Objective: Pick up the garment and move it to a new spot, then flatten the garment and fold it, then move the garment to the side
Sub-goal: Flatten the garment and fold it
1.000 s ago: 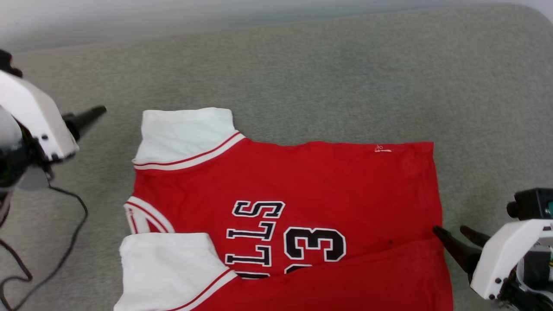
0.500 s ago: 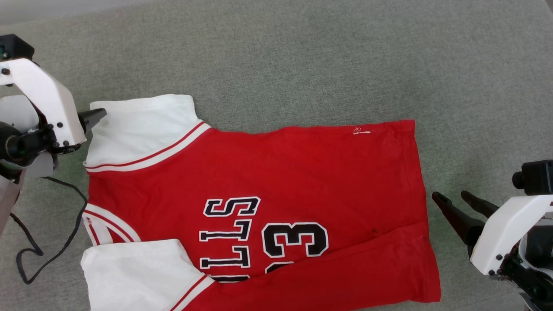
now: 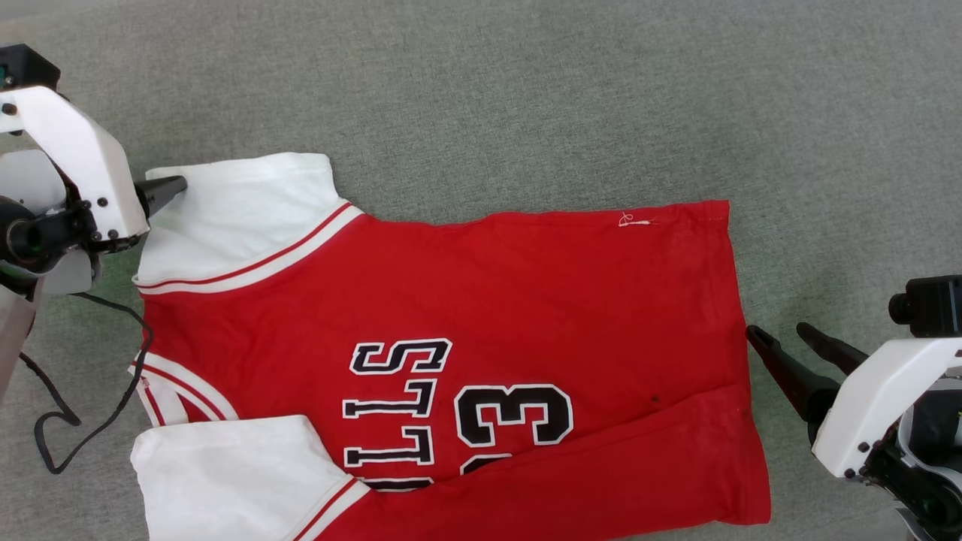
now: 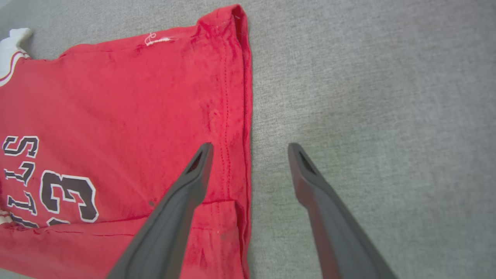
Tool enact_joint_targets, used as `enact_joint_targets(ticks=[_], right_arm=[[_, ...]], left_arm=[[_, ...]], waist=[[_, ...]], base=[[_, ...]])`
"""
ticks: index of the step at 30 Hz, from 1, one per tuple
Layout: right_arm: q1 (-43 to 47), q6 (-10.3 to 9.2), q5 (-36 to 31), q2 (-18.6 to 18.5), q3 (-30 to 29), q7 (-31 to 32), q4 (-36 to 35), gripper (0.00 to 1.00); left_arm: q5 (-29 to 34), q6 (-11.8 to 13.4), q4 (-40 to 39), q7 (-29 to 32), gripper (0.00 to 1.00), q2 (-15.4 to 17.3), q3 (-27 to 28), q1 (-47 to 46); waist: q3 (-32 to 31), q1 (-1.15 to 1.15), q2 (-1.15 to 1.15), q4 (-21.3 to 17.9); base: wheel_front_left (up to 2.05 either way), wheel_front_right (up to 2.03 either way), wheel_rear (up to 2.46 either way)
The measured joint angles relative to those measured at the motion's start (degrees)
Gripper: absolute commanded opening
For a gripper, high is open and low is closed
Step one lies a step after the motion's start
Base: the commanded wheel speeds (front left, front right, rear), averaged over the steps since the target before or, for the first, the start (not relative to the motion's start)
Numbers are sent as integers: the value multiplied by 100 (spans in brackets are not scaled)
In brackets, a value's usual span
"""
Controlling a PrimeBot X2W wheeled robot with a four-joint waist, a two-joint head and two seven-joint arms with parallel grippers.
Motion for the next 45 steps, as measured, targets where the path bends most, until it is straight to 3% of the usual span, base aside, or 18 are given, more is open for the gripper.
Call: enact_joint_targets(ticks=[2, 3, 5, 12, 21, 34, 43, 45], right_arm=[[-3, 0, -3, 1, -2, 0, -18, 100], [-7, 0, -14, 4, -5, 0, -26, 100], [-9, 0, -21, 14, -11, 0, -48, 100], [-128, 0, -14, 41, 5, -91, -153, 100], [-628, 0, 268, 45, -300, -219, -24, 100], [-1772, 0, 203, -77, -24, -506, 2152, 100], [-2240, 2, 511, -414, 589, -723, 3010, 100], [-2298, 0, 602, -536, 823, -789, 3097, 91]], left_arm=[[-33, -33, -13, 41, 100, -7, 13, -15], [-71, -36, -13, 78, 93, -16, 19, -20], [-129, -73, -52, 114, 2, -21, 43, -31], [-257, -481, -220, 26, 0, -82, 75, -13], [-479, -669, -220, -466, 0, -115, 443, -126], [-467, -838, -45, -627, 0, -363, 427, -383], [-445, -900, 162, -666, 0, -458, 370, -499], [-445, -903, 216, -659, 0, -449, 360, -503]], waist=[[34, 0, 0, -2], [47, 0, 0, -1], [67, 0, 0, 7], [114, 0, 0, 57], [99, 0, 0, 255], [161, 0, 0, 573], [232, -1, 0, 617], [236, -1, 0, 613]], base=[[0, 0, 0], [0, 0, 0], [0, 0, 0], [0, 0, 0], [0, 0, 0], [0, 0, 0], [0, 0, 0], [0, 0, 0]])
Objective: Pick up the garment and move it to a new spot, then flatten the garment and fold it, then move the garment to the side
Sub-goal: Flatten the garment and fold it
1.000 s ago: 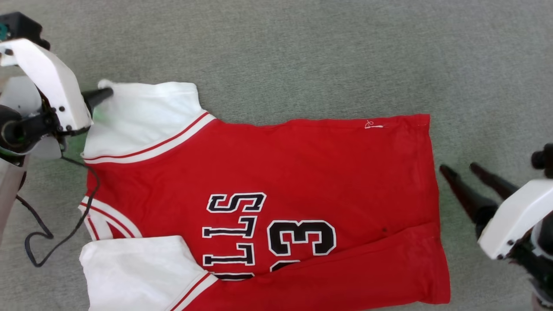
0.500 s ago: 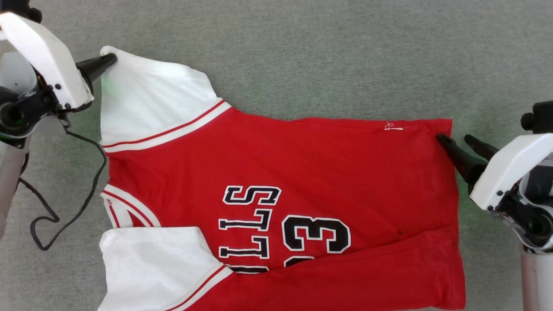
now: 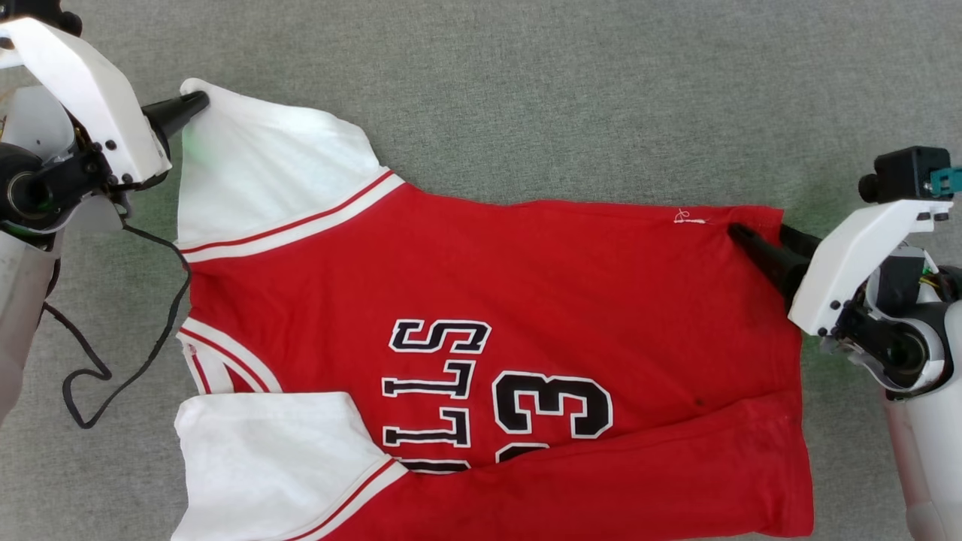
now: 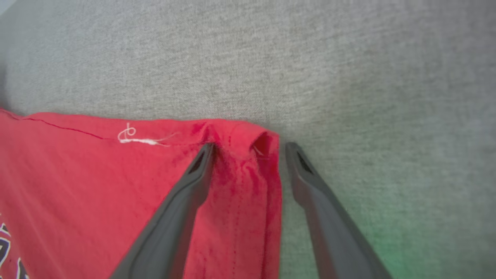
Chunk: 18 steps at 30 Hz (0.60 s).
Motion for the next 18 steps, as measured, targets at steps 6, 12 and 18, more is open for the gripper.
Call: enact_joint_targets(ticks=[6, 12, 18], right_arm=[[-212, -18, 653, -335, 661, -327, 413, 0], [-292, 0, 998, -488, 1055, -740, 701, 0], [-237, 0, 1470, -800, 1443, -1244, 780, 0]], left_arm=[[-2, -52, 138, 41, 0, -41, -63, -35], [-20, -83, 241, -37, 0, -116, -88, -31], [-221, -131, -5, -186, 0, -136, -93, 138]], waist=[[-43, 0, 0, 49], [-125, 0, 0, 103], [-421, 1, 0, 182]], base=[[0, 0, 0], [0, 0, 0], [0, 0, 0]])
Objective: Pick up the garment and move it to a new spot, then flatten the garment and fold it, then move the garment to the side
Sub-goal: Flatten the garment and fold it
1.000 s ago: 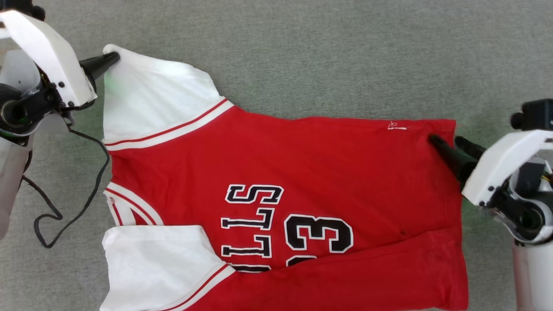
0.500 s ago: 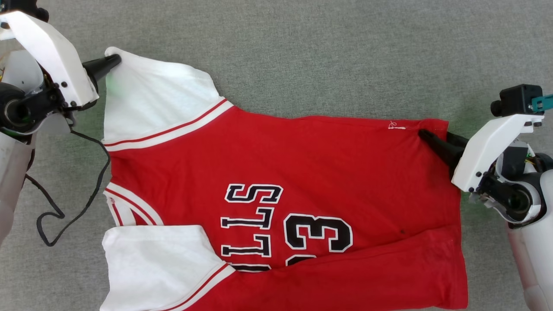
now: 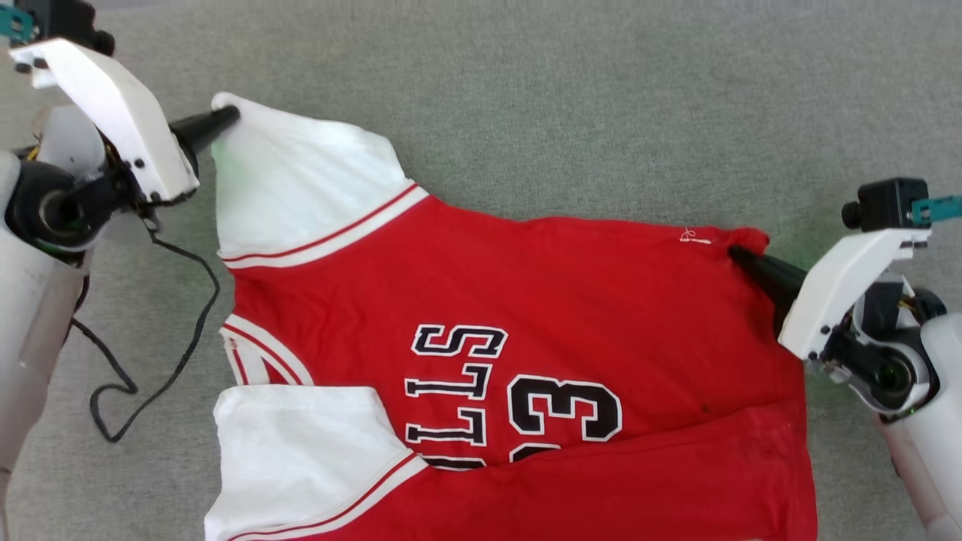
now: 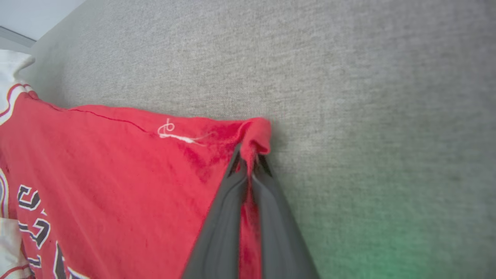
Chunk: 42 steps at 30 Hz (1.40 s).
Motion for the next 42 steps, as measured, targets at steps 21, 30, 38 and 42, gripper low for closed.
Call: enact_joint_targets(ticks=[21, 30, 38, 42], right_arm=[[1484, 0, 570, -859, 215, -428, -958, 0], [2208, 0, 606, -937, -4, -325, -1296, 0], [2933, 0, 665, -889, -326, -310, -1596, 0], [3193, 0, 661, -857, -489, -229, -1667, 0]], left_arm=[[-680, 45, -1782, -237, 0, 749, 97, 2040], [-939, 303, -2692, -444, 0, 1198, 211, 3104], [-1304, 469, -3345, -681, 0, 1296, 249, 4053], [-1389, 495, -3490, -748, 0, 1306, 213, 4408]], waist=[[-1103, 0, 0, 126], [-1371, 0, 0, 255], [-1561, -1, 0, 443], [-1602, -1, 0, 518]], base=[[0, 0, 0], [0, 0, 0], [0, 0, 0], [0, 0, 0]])
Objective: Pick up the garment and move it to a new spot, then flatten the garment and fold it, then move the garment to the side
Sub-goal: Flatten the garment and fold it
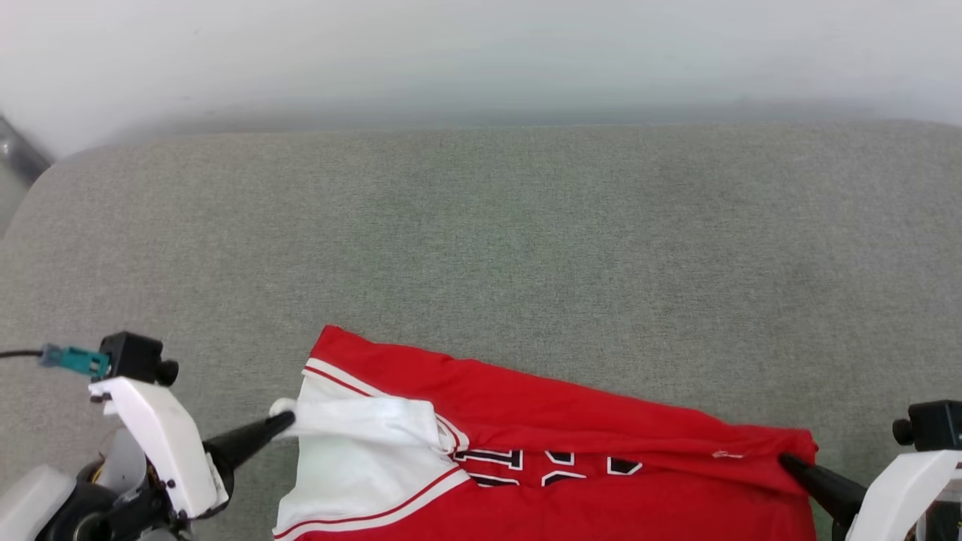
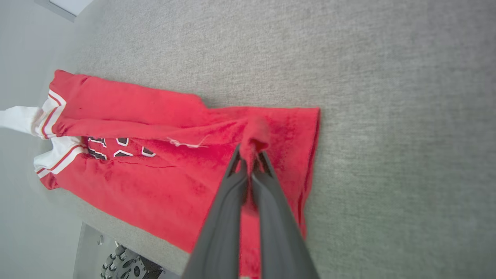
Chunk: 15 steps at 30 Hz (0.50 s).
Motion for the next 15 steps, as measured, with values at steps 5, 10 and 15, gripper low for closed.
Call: enact_joint_targets(ticks=[5, 10, 15], right_arm=[[231, 0, -58, 104, -172, 163, -126, 0], [316, 0, -127, 192, -303, 285, -135, 0], [368, 0, -157, 275, -402, 419, -82, 0]], left_arm=[[-245, 20, -11, -56, 0, 34, 16, 394], [-361, 44, 102, 52, 0, 38, -55, 588], [-388, 16, 245, 152, 0, 30, -112, 648]], waist=[[-6, 0, 0, 36], [40, 1, 0, 67], [117, 0, 0, 82]], base=[[0, 0, 0], [0, 0, 0], [0, 0, 0]])
